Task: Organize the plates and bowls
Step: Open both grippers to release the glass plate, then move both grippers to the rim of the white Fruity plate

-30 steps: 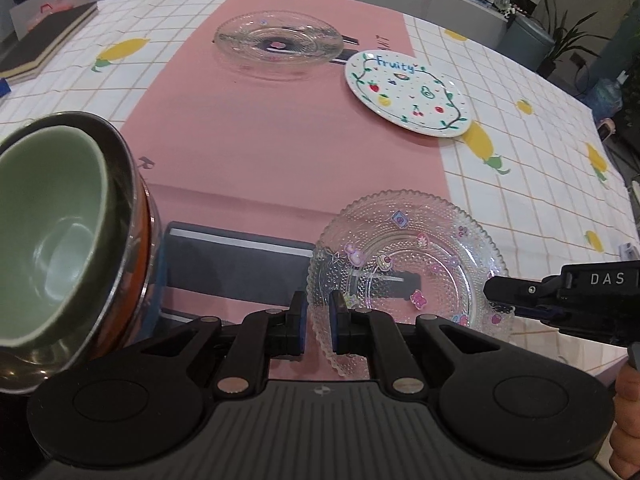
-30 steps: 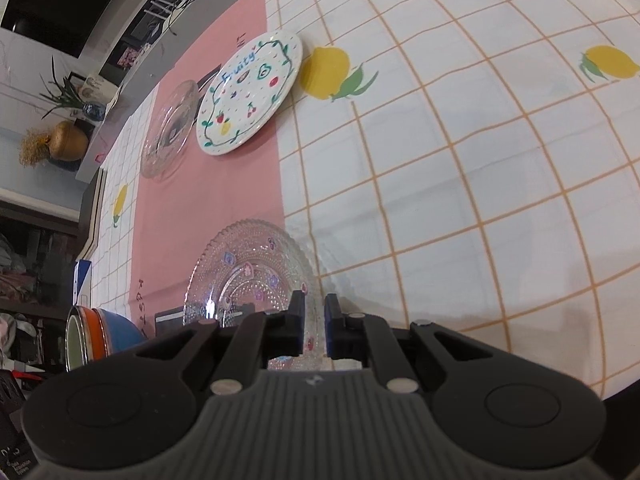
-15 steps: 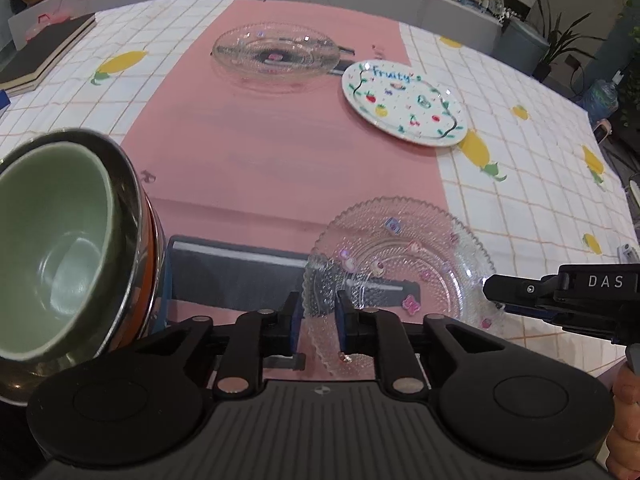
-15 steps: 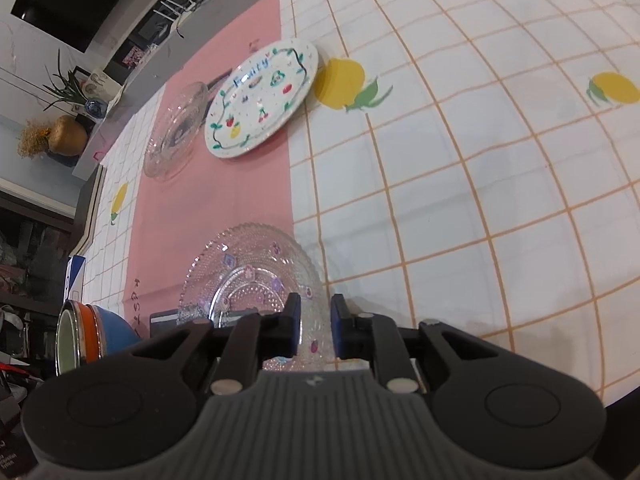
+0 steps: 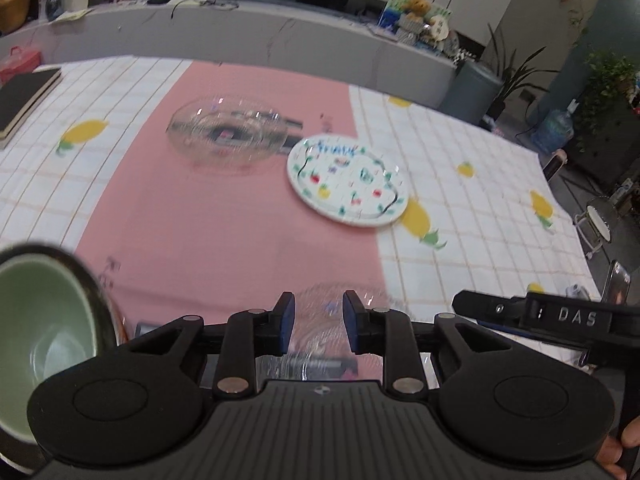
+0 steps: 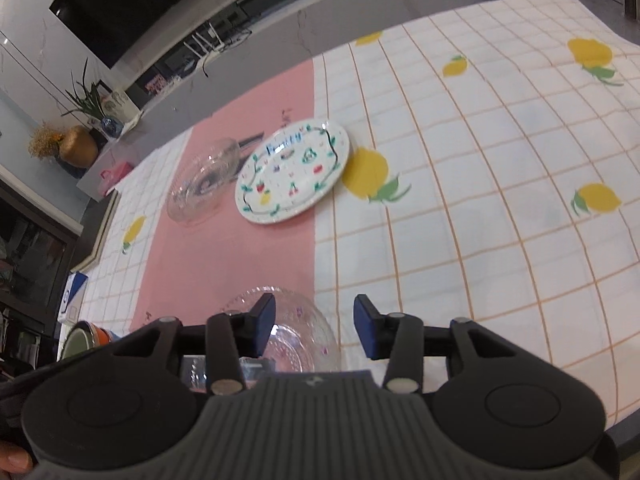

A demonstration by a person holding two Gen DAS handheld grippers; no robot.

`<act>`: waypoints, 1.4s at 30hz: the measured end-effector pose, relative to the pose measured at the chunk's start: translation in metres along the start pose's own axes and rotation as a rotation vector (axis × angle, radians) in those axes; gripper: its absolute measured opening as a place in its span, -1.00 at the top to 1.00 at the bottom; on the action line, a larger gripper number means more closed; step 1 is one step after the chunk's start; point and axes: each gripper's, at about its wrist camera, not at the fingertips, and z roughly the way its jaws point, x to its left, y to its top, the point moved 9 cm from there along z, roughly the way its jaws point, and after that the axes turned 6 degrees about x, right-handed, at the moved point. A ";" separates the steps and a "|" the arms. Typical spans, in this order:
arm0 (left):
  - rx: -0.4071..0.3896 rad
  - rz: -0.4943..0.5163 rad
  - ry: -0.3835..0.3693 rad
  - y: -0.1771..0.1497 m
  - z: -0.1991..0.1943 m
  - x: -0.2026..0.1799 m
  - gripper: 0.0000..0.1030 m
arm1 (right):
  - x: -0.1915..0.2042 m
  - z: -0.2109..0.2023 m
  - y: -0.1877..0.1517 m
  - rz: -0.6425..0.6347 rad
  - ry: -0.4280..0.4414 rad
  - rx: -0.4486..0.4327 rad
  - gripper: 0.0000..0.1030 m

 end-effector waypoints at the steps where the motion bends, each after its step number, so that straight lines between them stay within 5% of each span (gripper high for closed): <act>1: -0.013 0.003 0.002 0.004 -0.001 -0.001 0.42 | 0.000 0.000 0.001 -0.003 -0.008 -0.008 0.16; 16: -0.154 -0.018 0.058 0.049 -0.001 -0.001 0.35 | 0.014 0.014 0.024 -0.064 -0.053 -0.105 -0.04; 22: -0.156 -0.023 0.102 0.057 0.011 0.003 0.29 | 0.013 0.021 0.037 -0.083 -0.086 -0.144 -0.14; 27: -0.106 -0.057 0.012 0.067 0.024 0.000 0.29 | 0.004 0.032 0.051 -0.065 -0.085 -0.151 -0.15; 42: -0.042 -0.204 -0.027 0.096 0.084 0.014 0.26 | -0.012 0.079 0.100 -0.030 -0.045 -0.122 0.01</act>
